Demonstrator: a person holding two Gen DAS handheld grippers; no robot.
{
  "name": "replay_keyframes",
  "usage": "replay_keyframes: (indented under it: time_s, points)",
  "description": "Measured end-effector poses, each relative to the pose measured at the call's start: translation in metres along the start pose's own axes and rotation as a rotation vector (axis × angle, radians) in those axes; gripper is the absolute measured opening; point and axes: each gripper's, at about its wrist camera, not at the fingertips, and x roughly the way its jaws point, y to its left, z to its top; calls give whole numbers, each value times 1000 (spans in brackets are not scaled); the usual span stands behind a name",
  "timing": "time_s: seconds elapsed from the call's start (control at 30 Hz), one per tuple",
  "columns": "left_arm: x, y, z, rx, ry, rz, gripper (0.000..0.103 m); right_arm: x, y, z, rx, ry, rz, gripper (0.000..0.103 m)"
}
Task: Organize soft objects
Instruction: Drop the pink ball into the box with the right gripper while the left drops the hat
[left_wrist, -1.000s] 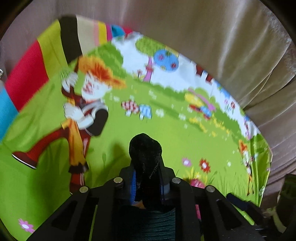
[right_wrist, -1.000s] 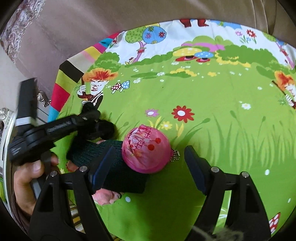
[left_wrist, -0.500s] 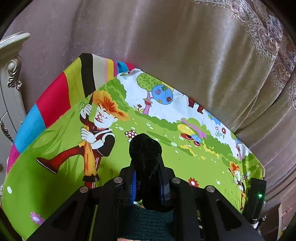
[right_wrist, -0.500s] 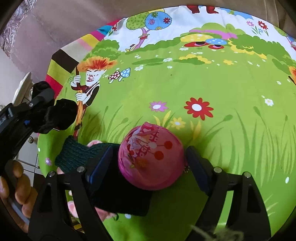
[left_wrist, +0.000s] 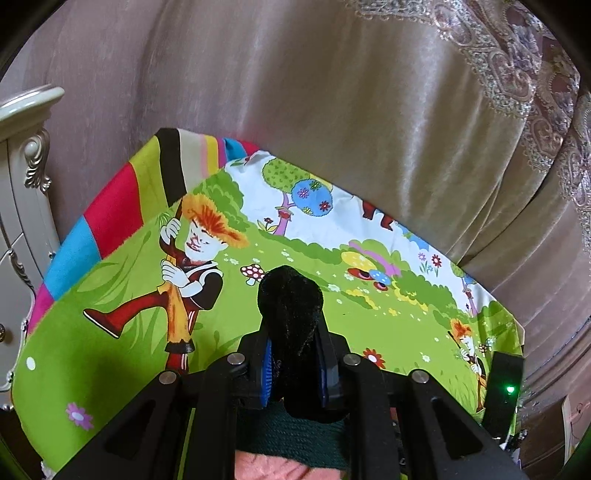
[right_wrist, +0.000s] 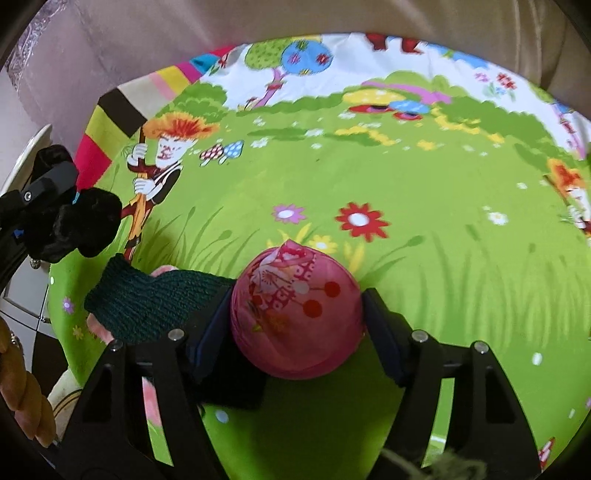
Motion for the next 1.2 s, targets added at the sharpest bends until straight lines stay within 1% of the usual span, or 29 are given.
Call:
replay_keyframes:
  time_s: [0.17,0.3,0.5,0.83,1.2]
  points:
    - [-13,-7,-8,1,5,-25,19,-29,-6,-12,-4,-54,-56,73]
    - [-21,-16,-20,6,31,-49,19,-49,-13,-23,12,-78,-77,73]
    - [-35,-36,-44,43,70,-85,19,-78,-19,-45,24,-109,-112,73]
    - [-58,-69,-82,97,126,-145,19,-127,-31,-84,58,-160,-130,73]
    - [-78,-93,-106,134,154,-191,19,-166,-52,-123,115,-182,-129,73]
